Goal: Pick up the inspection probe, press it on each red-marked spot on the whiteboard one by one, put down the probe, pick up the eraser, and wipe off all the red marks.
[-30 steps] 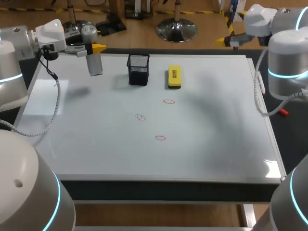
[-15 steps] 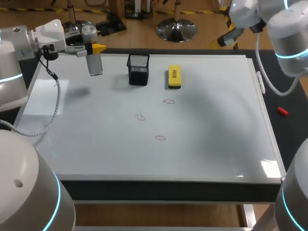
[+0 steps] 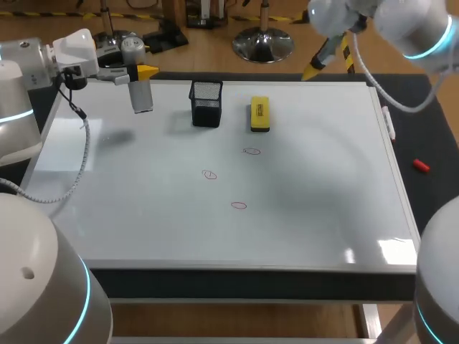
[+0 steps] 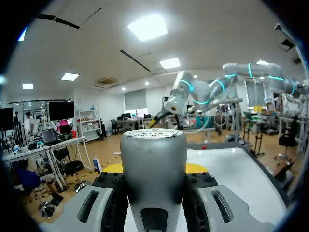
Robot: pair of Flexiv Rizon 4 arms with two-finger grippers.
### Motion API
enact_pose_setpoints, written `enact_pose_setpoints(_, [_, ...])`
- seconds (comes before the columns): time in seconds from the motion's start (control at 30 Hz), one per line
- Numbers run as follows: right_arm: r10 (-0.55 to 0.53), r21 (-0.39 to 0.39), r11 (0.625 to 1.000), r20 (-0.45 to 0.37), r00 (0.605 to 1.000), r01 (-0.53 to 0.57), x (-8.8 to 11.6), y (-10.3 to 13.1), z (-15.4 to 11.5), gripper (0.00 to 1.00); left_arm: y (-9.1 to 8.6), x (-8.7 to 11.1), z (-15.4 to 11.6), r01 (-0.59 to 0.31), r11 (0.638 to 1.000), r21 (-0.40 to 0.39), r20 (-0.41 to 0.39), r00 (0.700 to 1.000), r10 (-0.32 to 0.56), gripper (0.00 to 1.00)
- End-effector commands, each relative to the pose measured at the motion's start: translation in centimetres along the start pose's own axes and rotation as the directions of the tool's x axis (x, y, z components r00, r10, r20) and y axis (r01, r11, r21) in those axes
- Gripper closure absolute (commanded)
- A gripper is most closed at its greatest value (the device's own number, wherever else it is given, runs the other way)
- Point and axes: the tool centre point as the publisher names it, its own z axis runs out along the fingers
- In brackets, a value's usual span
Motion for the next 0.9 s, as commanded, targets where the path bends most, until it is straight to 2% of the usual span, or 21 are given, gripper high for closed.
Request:
enact_pose_setpoints(0.03, [-0.279, 0.174, 0.861, -0.624, 0.73, 0.477, -0.58, 0.38, 0.55, 0.0, -0.02, 0.02, 0.03, -0.002, 1.0, 0.002, 0.002, 1.0, 0.002, 1.0])
enact_pose_setpoints(0.23, [-0.334, 0.166, 0.778, -0.708, 0.622, 0.606, -0.55, 0.68, 1.0, 0.0, -0.02, 0.02, 0.03, -0.002, 1.0, 0.002, 0.002, 1.0, 0.002, 1.0])
enact_pose_setpoints(0.27, [-0.337, 0.155, 0.775, -0.718, 0.608, 0.613, -0.51, 0.99, 0.96, 0.0, -0.02, 0.02, 0.03, -0.002, 1.0, 0.002, 0.002, 1.0, 0.002, 1.0])
enact_pose_setpoints(0.3, [-0.337, 0.178, 0.753, -0.723, 0.603, 0.634, -0.54, 1.13, 0.89, 0.0, -0.02, 0.02, 0.03, -0.002, 1.0, 0.002, 0.002, 1.0, 0.002, 1.0])
enact_pose_setpoints(0.33, [-0.328, 0.185, 0.764, -0.714, 0.619, 0.619, -0.82, 1.22, 0.79, 0.0, -0.02, 0.02, 0.03, -0.002, 1.0, 0.002, 0.002, 1.0, 0.002, 1.0])
enact_pose_setpoints(0.9, [-0.328, 0.185, 0.764, -0.714, 0.619, 0.619, -0.82, 1.22, 0.79, 0.0, -0.02, 0.02, 0.03, -0.002, 1.0, 0.002, 0.002, 1.0, 0.002, 1.0])
